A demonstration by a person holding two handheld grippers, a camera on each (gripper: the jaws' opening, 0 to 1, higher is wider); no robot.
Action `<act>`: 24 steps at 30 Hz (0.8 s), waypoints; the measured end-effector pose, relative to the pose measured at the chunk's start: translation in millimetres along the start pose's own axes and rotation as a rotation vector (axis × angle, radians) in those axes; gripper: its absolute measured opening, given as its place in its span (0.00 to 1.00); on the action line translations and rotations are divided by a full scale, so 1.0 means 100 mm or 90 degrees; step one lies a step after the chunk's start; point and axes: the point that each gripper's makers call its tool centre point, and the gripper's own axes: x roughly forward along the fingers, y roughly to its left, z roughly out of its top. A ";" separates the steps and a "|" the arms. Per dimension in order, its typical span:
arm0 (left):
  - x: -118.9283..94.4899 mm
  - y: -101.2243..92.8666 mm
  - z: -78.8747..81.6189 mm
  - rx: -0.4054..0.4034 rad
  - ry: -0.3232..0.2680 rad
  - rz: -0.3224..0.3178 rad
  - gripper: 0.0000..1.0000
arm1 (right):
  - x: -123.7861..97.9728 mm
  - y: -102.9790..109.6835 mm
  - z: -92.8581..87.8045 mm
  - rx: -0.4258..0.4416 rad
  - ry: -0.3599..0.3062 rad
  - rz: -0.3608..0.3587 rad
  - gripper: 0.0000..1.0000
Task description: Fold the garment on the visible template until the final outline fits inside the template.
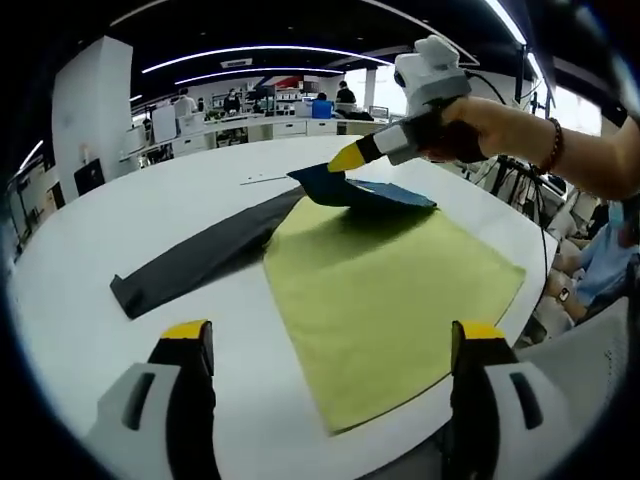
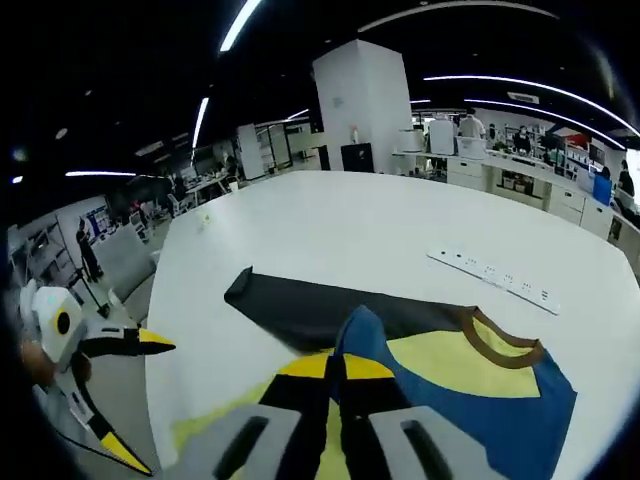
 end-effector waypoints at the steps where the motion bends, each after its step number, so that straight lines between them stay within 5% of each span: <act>1: 0.00 0.00 0.00 -0.001 0.001 0.000 0.96 | 0.03 0.04 -0.02 -0.007 0.002 0.002 0.00; 10: -0.01 0.02 -0.04 -0.002 0.004 0.003 0.97 | 0.22 0.14 -0.33 -0.051 0.042 -0.001 0.00; 24: -0.02 0.03 -0.02 -0.005 -0.001 0.007 0.98 | 0.33 0.30 -0.62 0.000 0.063 0.031 0.02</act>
